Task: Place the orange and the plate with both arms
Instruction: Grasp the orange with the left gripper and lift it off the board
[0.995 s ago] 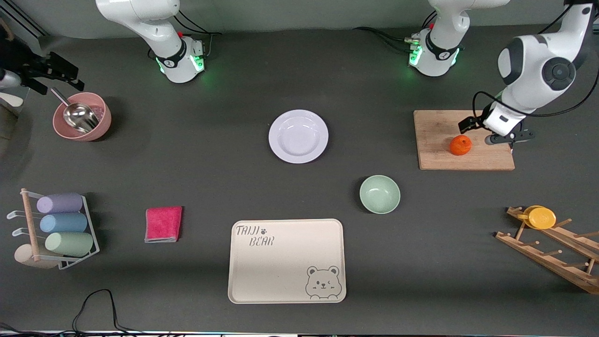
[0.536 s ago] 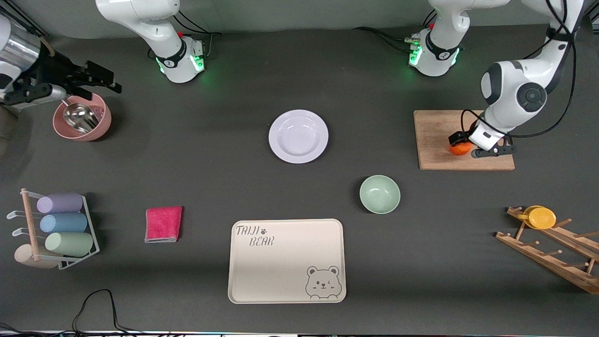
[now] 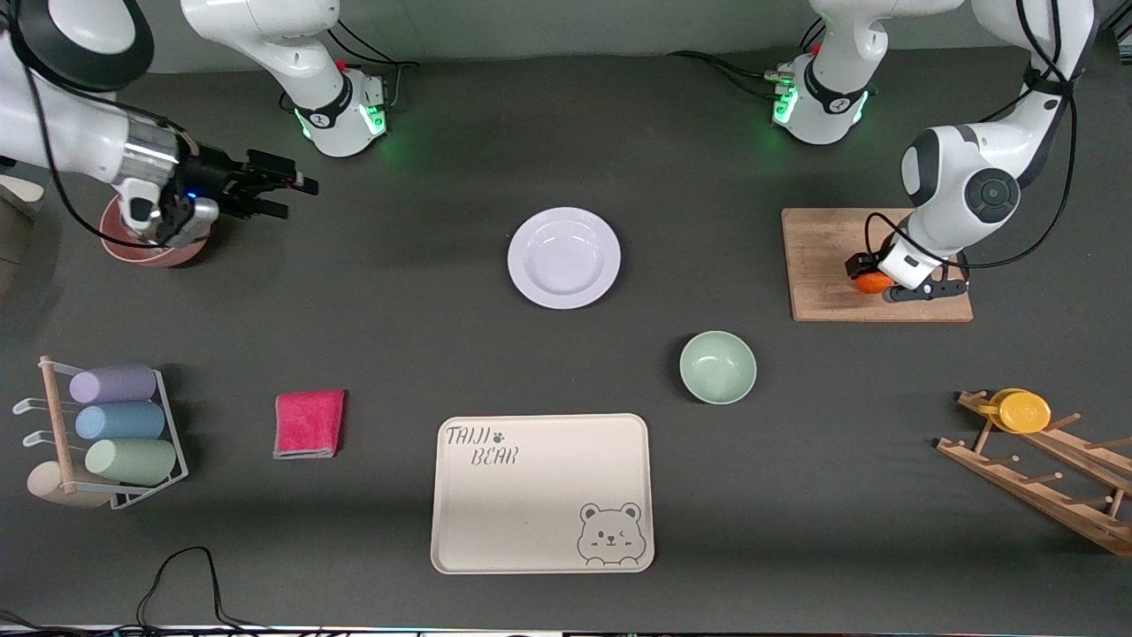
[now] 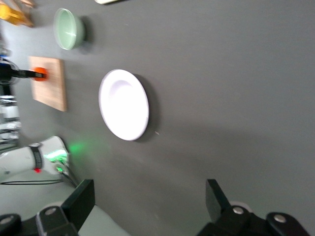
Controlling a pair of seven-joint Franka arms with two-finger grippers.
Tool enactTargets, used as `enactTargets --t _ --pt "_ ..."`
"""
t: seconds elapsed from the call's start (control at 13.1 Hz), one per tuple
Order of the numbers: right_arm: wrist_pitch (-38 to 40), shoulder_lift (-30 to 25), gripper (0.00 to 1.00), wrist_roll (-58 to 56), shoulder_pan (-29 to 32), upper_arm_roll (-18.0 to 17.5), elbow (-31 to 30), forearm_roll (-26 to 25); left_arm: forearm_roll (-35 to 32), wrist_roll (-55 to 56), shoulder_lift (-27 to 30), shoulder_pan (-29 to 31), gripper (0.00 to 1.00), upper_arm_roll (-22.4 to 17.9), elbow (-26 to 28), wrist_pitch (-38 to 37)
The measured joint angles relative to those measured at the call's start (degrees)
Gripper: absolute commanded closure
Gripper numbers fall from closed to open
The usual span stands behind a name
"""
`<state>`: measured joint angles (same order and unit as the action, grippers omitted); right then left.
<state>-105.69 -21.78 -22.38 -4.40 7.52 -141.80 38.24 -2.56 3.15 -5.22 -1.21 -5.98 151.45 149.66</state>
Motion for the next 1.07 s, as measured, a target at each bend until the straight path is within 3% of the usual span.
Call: enactTargets --t 0.23,0.54,0.77,1.07 --pt "-4.9 2.7 0.0 -13.03 0.03 0.02 -8.77 13.24 0.0 -0.04 0.1 0.0 1.0 0.01 -0.12 0.0" --pt "-6.85 14.25 0.0 -34.59 0.06 0.09 -13.86 30.21 0.01 -1.73 3.96 0.03 1.0 -0.1 -2.0 -5.68" --pt "-6.76 24.97 0.0 -48.39 -0.14 0.05 -14.14 40.58 0.02 -2.27 12.31 0.07 1.0 -0.27 -8.68 -24.63" --pt "-6.66 35.06 0.0 -57.29 -3.19 -0.18 -13.84 50.13 0.02 -2.52 18.72 0.07 1.0 -0.35 -26.15 -50.15"
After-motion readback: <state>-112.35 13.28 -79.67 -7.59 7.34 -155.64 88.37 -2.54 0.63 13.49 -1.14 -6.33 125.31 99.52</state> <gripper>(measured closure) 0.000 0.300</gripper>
